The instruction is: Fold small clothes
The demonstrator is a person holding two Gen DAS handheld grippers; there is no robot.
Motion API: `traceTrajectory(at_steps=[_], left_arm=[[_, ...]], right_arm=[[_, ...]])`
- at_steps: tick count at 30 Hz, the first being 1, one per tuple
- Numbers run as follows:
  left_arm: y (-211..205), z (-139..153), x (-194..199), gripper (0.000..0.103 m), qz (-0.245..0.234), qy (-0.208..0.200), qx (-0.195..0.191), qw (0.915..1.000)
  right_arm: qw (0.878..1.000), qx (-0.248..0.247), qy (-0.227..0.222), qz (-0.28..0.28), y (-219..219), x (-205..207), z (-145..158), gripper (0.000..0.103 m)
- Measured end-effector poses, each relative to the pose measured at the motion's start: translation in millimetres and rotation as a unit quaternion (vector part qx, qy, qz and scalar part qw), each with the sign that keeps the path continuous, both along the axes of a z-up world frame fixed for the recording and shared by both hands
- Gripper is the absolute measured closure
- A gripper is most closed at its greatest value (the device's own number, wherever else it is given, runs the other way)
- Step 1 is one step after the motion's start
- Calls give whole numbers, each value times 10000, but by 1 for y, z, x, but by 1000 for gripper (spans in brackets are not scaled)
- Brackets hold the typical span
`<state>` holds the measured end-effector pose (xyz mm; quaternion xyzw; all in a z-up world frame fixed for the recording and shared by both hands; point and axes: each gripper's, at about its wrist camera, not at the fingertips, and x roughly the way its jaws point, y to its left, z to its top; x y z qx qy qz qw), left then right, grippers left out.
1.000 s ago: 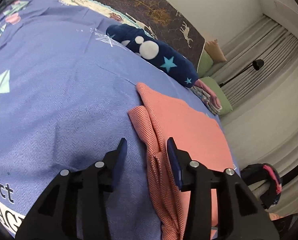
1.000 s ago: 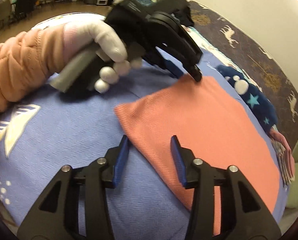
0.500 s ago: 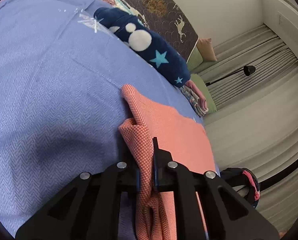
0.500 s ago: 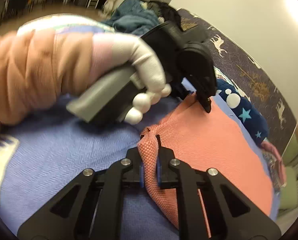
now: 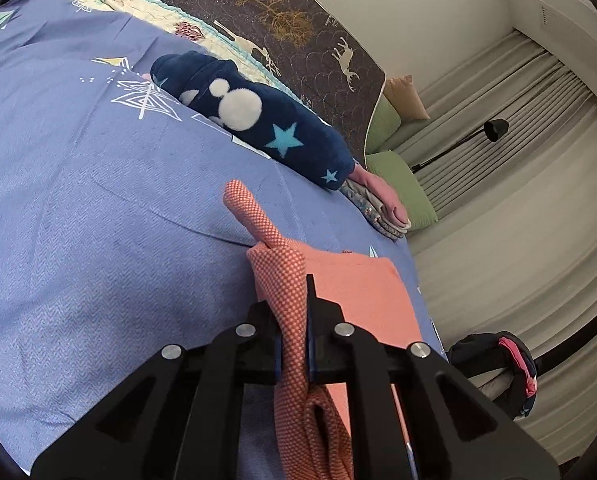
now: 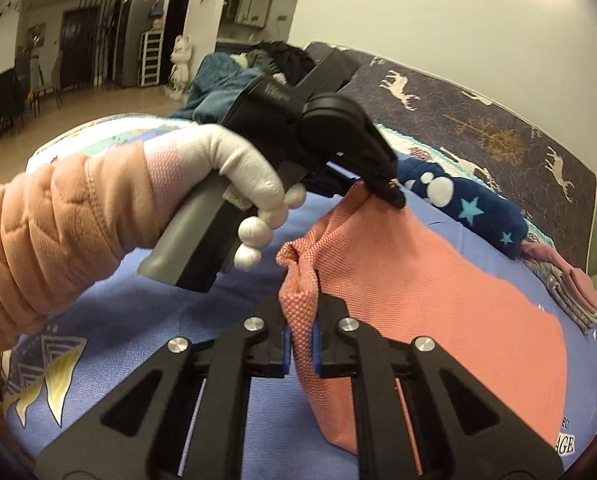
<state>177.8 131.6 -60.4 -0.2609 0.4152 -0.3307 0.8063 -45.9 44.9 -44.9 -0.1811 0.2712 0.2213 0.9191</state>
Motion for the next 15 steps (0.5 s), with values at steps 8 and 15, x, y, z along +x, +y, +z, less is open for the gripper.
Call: traceTrajectory(at_steps=[8,15], left_arm=[[-23,19,-1,96,37,-92,239,9997],[-42,31,-1,96,98,-119,360,9992]], right_arm=[[9982,556,12,-235,-25,-8,14,97],[9959,825,-50,-373,-48,-12,23,97]])
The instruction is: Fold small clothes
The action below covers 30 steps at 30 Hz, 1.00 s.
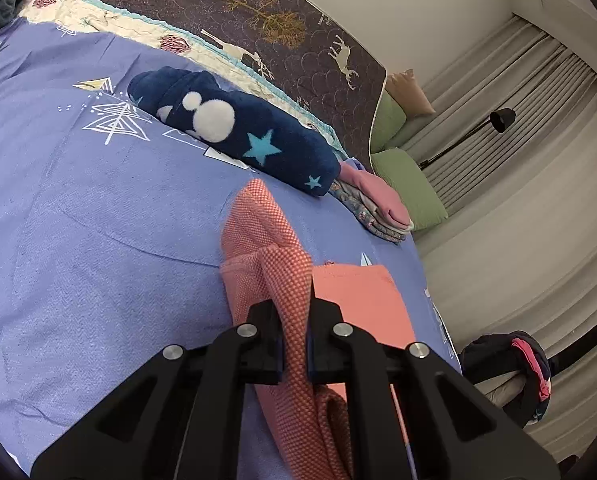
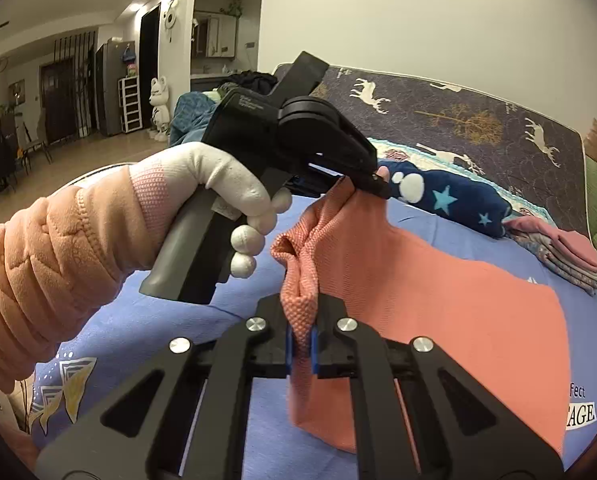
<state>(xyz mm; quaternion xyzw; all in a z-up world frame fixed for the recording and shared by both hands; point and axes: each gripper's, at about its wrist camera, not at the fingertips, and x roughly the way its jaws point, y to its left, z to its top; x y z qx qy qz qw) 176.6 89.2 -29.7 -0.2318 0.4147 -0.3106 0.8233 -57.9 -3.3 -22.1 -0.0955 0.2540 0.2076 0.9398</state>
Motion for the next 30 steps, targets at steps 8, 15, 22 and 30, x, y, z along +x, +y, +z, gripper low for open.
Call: traceTrajectory(at_steps=[8,15,22,30], left_arm=[[-28,5,1,96,33,49,178,9998],[-54,14,1,96,87,64,334,9994],[-90,20,-2,96,9,6,490,9988],[-145,22,-2,96,-180,-22,698,9974]], right_arm=[[9991,342,68,-249,-34,-2,2,97],[9968,718,151,-328,-61,-3,7,97],[9923,1114,250,-476,-98,-6,9,97],[9833,1582,393,-809,-151,-12,6,97]])
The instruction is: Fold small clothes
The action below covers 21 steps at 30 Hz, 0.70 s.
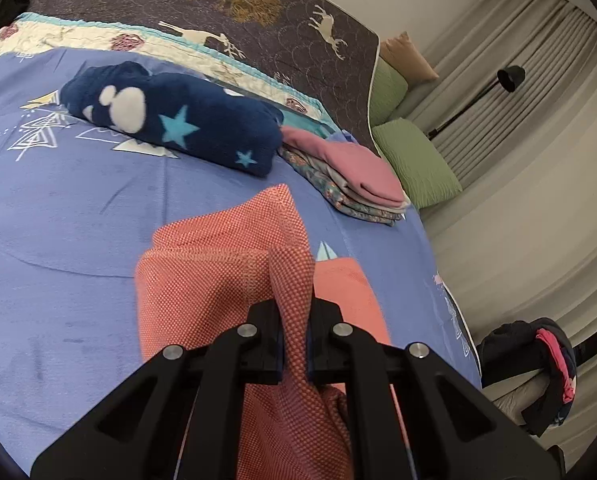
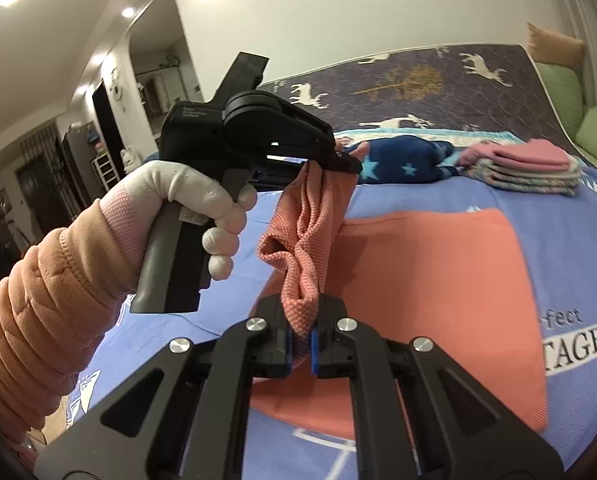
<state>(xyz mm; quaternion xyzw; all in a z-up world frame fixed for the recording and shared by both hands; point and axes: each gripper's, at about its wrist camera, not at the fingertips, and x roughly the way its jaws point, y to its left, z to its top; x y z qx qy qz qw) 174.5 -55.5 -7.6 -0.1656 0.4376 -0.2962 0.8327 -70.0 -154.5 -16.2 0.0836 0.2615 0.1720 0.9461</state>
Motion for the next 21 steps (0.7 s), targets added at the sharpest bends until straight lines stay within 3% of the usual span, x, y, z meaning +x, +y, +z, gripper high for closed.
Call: traceTrajectory(at_steps=[13,21], left_arm=[[-96,-23,4,96,-322,248,328,9986],[-143,-39,3,96,-569,212,797,9950]], right_arm=[[9954,642,314,-642,-81,-9,-15,97],[9886,1044,614,-890,-120,-13,-30,97]])
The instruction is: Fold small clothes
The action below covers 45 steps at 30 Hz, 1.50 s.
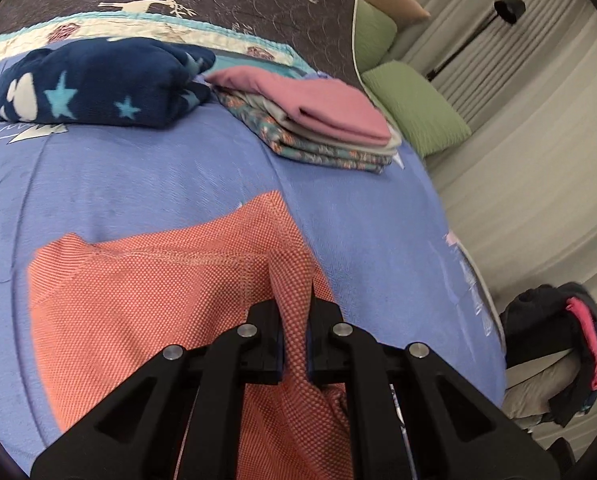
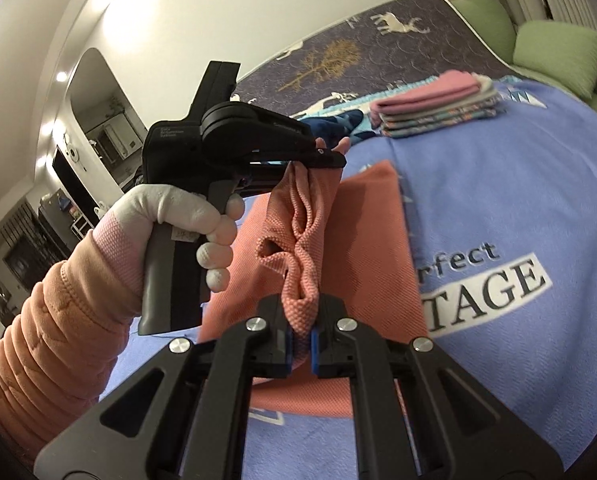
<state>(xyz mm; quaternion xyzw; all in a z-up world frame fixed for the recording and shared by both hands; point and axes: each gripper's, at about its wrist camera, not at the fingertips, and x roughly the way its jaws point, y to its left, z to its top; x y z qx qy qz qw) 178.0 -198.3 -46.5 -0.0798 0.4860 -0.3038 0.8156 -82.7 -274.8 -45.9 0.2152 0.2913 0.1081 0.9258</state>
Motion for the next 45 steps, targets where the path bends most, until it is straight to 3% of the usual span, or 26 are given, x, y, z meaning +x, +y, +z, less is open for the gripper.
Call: traceTrajectory(at_steps=[14,20,26,29,30,36,40,41,42,45], left_arm=[[-31,-11,-4,96,-155,-206,466,9986],[-32,-10,-5,94,-225,-232,449,9985],[-31,-8,-9,62,-350,-303,289,9985],[-27,5,-21,60,-441,-568,265,9971],[-23,13,-29,53,-517,-745,337,9953],[26,35,-85,52,-656,-1380,455,9872],[73,27,-129,51,-612,-1530,648,9842],[83,23,-140,47,-592,-1550,719,9835],[96,17,-152,39,-578,-1534,788,9833],[119,-1,-179,39,-745,-1305,856,9849]], right_arm=[[9995,218,200,-119,-16,-6,-13,97],[9988,291,322,-208,-22,-7,-18,97],[9956,516,754,-186,-29,-7,-32,93],[9935,709,868,-205,-37,-12,-36,93],[9929,765,889,-198,-39,-14,-37,93],[9902,957,1001,-170,-46,-19,-40,92],[9899,944,1045,-156,-46,-19,-40,90],[9897,955,1055,-143,-46,-18,-40,89],[9894,973,1075,-130,-46,-17,-40,87],[9874,1055,1175,-98,-48,-14,-42,84]])
